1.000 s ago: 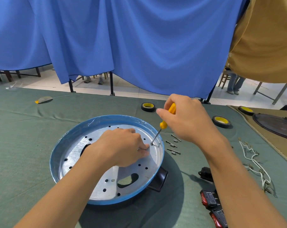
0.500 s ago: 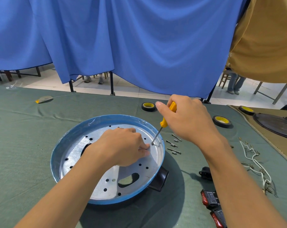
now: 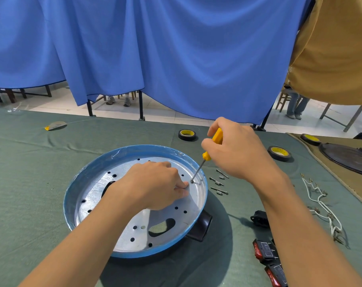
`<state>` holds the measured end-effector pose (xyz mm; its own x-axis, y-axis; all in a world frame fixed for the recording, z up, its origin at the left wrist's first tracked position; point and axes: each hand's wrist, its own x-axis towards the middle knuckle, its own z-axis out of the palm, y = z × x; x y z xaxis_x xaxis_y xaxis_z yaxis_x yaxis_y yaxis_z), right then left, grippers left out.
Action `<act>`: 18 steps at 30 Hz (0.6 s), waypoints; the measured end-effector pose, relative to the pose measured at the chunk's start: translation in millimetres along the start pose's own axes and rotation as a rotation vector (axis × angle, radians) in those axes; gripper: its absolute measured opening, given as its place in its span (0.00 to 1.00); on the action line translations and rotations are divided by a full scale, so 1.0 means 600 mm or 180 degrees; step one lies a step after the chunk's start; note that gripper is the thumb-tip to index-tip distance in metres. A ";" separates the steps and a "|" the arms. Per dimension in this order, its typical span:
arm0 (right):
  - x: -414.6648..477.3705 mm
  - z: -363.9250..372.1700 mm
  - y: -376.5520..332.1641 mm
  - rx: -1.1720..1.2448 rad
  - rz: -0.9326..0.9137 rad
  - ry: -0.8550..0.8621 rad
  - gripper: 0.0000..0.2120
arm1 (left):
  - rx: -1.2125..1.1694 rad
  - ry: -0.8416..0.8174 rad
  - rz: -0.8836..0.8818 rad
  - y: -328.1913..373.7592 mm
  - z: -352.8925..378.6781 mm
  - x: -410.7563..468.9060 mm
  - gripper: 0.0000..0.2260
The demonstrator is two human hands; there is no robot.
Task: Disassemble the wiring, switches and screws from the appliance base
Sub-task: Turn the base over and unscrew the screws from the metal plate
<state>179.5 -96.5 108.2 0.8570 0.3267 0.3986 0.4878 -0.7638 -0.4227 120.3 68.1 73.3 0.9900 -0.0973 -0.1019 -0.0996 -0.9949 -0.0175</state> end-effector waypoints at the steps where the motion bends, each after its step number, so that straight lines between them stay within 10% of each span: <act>1: -0.001 0.002 -0.001 -0.0087 0.0023 0.0052 0.12 | 0.0009 0.0002 0.0008 0.000 0.000 0.000 0.20; 18: -0.006 0.005 -0.011 0.0031 -0.0242 -0.0121 0.10 | -0.0009 -0.0031 -0.0017 0.000 0.000 0.000 0.21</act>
<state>173.5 -91.1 107.3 0.8230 0.4046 0.3987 0.5531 -0.7306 -0.4003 120.0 68.1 73.2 0.9895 -0.0918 -0.1116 -0.0941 -0.9954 -0.0153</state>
